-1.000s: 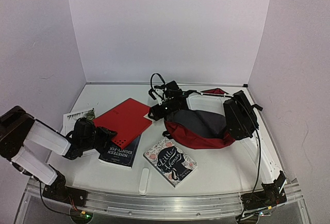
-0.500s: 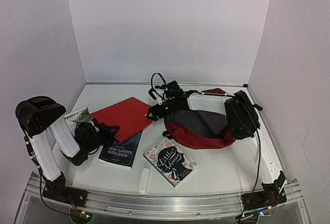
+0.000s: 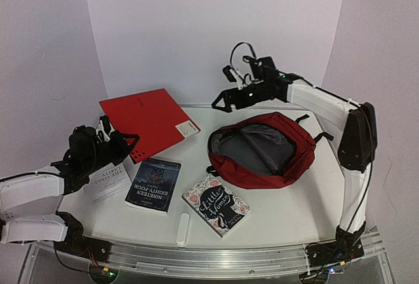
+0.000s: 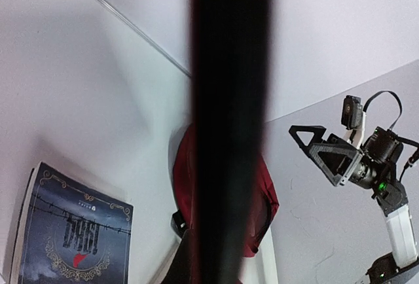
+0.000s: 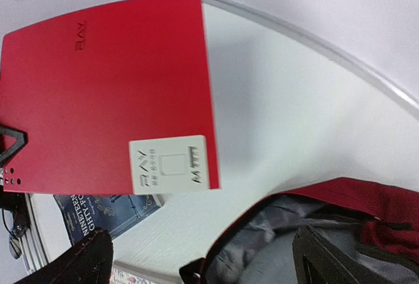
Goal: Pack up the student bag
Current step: Pick up the files from the center of the board, then place the files in the student bag.
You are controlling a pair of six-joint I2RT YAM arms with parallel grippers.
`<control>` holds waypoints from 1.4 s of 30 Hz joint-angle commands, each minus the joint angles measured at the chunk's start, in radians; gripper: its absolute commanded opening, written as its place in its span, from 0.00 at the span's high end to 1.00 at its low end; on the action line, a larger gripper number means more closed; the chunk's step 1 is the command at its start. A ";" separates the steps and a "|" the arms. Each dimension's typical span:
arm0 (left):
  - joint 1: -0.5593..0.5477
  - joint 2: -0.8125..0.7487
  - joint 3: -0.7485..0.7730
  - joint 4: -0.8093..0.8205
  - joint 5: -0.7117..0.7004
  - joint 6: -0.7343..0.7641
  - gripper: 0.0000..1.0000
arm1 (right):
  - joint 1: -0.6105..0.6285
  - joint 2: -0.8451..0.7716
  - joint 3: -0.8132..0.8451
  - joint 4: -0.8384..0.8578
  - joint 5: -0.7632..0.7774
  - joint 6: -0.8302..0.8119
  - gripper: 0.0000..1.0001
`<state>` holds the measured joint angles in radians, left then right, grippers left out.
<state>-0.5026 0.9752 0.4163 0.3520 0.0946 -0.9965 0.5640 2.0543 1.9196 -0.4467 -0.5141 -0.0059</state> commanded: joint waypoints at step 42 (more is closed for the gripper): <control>0.007 0.075 0.073 0.026 0.454 0.137 1.00 | -0.090 0.139 -0.279 -0.146 0.638 -0.275 0.51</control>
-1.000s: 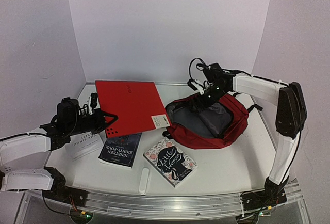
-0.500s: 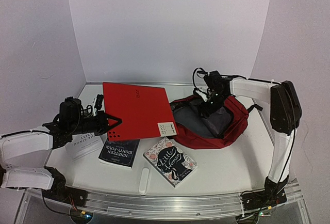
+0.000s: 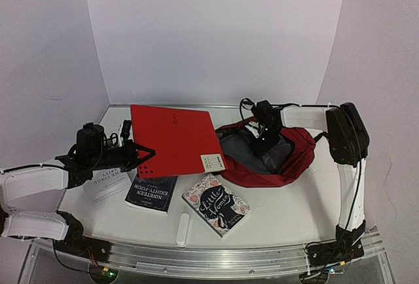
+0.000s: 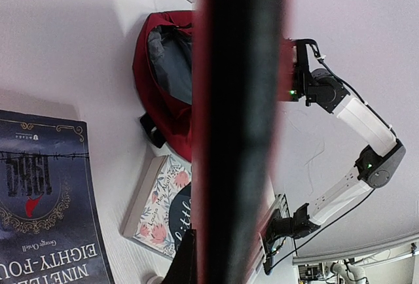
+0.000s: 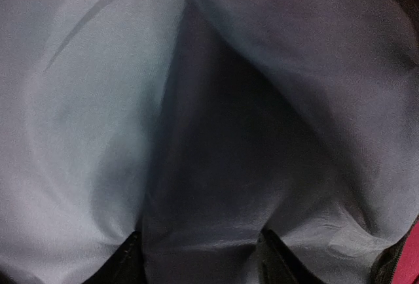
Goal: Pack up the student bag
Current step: Place the files in the student bag.
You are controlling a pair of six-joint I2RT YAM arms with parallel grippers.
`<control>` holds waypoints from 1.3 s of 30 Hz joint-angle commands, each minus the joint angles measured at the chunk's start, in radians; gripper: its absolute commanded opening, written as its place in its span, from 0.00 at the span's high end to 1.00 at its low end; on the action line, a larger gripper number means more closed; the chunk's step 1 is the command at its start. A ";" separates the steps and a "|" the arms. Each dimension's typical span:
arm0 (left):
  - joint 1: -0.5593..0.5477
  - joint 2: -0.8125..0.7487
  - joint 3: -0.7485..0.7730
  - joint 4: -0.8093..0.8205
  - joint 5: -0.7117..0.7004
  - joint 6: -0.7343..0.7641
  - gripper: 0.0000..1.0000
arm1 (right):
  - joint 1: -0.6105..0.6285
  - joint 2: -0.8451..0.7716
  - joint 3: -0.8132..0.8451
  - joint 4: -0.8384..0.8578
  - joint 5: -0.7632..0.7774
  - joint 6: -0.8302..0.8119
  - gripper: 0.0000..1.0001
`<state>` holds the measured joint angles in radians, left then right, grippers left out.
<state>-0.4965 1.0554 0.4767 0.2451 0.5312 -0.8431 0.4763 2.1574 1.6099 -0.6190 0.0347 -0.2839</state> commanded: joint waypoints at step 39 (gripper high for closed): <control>-0.057 0.643 0.344 0.541 0.178 -0.345 1.00 | -0.005 -0.263 0.023 0.010 -0.234 0.148 1.00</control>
<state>-0.5541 1.6767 0.7181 0.6876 0.7307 -1.2054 0.4667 1.9642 1.6375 -0.6224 -0.1460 -0.1336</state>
